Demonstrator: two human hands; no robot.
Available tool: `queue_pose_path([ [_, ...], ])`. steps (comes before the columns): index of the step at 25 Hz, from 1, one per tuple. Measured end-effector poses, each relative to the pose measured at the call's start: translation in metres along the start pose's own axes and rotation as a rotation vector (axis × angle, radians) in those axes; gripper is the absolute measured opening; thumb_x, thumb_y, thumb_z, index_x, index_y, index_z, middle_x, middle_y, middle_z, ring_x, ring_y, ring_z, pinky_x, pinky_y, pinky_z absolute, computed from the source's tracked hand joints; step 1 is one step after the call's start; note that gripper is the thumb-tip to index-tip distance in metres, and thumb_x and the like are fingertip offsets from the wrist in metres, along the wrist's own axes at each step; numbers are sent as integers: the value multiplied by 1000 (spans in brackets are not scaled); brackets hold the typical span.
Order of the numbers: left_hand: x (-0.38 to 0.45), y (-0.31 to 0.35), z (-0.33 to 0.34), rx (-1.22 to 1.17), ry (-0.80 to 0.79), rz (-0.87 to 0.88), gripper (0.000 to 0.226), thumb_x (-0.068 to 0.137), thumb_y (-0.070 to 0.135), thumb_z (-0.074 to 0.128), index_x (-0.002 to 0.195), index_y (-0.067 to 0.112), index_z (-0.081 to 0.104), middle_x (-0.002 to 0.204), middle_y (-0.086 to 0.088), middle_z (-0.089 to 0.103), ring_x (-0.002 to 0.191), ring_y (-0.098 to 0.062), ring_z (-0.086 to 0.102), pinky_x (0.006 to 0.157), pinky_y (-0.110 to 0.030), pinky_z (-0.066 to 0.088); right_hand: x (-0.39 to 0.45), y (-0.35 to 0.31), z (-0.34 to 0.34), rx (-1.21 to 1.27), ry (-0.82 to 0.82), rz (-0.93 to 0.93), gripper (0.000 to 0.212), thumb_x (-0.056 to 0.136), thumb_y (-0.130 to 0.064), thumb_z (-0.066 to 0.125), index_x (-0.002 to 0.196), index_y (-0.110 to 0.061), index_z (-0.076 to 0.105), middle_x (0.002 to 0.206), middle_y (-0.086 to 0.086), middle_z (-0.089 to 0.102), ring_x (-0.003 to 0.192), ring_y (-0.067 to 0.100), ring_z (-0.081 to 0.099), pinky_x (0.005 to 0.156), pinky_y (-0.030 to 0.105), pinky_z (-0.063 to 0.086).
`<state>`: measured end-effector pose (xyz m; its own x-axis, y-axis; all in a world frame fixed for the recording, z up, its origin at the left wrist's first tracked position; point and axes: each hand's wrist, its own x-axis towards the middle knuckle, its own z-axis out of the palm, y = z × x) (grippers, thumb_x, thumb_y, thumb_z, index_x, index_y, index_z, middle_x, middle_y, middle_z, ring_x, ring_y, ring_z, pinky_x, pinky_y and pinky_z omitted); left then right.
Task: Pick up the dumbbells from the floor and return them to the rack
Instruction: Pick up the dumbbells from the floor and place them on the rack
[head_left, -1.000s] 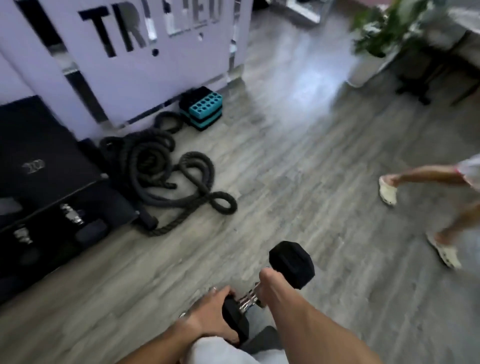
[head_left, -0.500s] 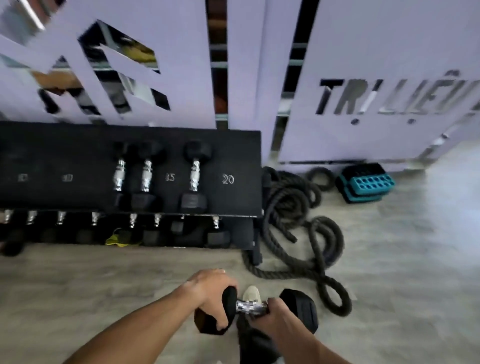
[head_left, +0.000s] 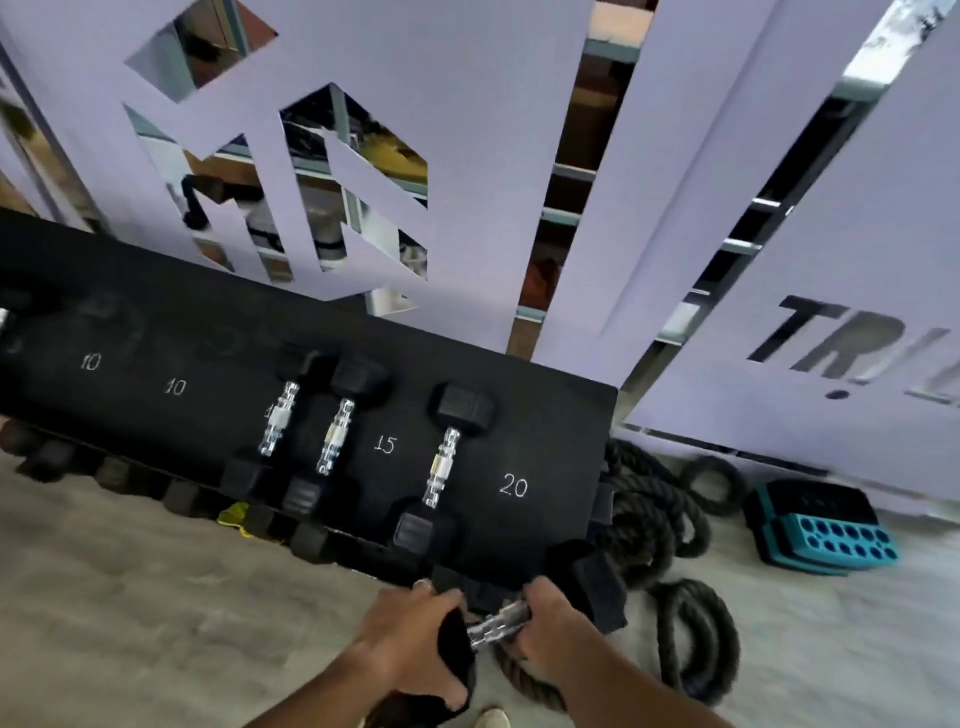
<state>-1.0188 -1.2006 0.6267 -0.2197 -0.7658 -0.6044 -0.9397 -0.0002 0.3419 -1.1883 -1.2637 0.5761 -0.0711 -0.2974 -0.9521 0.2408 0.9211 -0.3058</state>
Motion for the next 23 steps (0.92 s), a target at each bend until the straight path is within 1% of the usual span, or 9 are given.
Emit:
queue_pose_path([
  [1, 16, -1, -6, -29, 22, -14, 79, 39, 67, 70, 110, 43, 42, 114, 4, 54, 106, -25, 60, 95, -40, 45, 8, -22, 10, 19, 74, -35, 30, 96, -5, 42, 67, -1, 47, 56, 13, 51, 62, 31, 54, 54, 31, 43],
  [3, 53, -1, -19, -88, 34, -33, 87, 41, 69, 69, 116, 40, 38, 119, -1, 51, 106, -28, 60, 95, -42, 46, 19, -69, 28, 15, 159, -107, 19, 92, -3, 45, 74, 0, 51, 63, 14, 50, 53, 26, 51, 54, 31, 47],
  [7, 130, 8, -30, -197, -51, -85, 122, 46, 74, 66, 147, 28, 16, 151, -21, 29, 123, -34, 55, 100, -43, 46, 37, -146, 58, -273, 226, -168, 11, 92, -8, 49, 82, -8, 54, 78, 9, 55, 68, 22, 56, 67, 31, 48],
  [9, 164, 14, -29, -225, -97, -134, 124, 48, 77, 63, 151, 30, 11, 157, -24, 19, 127, -35, 52, 101, -40, 47, 55, -171, 72, -401, 260, -196, 13, 91, -11, 50, 96, -4, 60, 84, 7, 57, 74, 21, 56, 66, 28, 45],
  [12, 200, 23, -26, -196, -147, -160, 113, 47, 81, 56, 144, 30, 26, 150, -20, 32, 120, -33, 56, 92, -37, 49, 84, -190, 82, -495, 285, -189, 29, 88, -13, 53, 113, -1, 62, 80, 2, 58, 68, 16, 54, 58, 23, 42],
  [14, 215, 22, -26, -97, -150, -143, 106, 48, 82, 54, 137, 27, 36, 133, -15, 48, 114, -31, 56, 92, -40, 46, 98, -192, 85, -524, 266, -184, 32, 89, -15, 53, 117, -4, 61, 86, 3, 60, 74, 18, 55, 63, 26, 44],
  [16, 223, 19, -25, -3, -151, -125, 100, 51, 82, 55, 132, 25, 39, 125, -13, 54, 112, -31, 54, 96, -42, 43, 105, -188, 87, -480, 287, -159, 31, 89, -17, 52, 118, -7, 60, 96, 5, 64, 81, 20, 58, 67, 28, 45],
  [20, 228, 19, -22, 85, -176, -127, 107, 54, 83, 57, 139, 21, 33, 130, -16, 51, 118, -34, 50, 100, -44, 39, 114, -174, 80, -349, 279, -130, 24, 87, -11, 53, 108, -6, 62, 82, 6, 61, 66, 20, 55, 53, 26, 42],
  [23, 222, 17, -14, 111, -207, -149, 111, 56, 86, 55, 142, 20, 31, 133, -16, 49, 120, -33, 47, 100, -45, 37, 119, -158, 77, -328, 224, -146, 9, 87, -9, 56, 94, -10, 61, 84, 7, 61, 78, 25, 58, 66, 31, 44],
])
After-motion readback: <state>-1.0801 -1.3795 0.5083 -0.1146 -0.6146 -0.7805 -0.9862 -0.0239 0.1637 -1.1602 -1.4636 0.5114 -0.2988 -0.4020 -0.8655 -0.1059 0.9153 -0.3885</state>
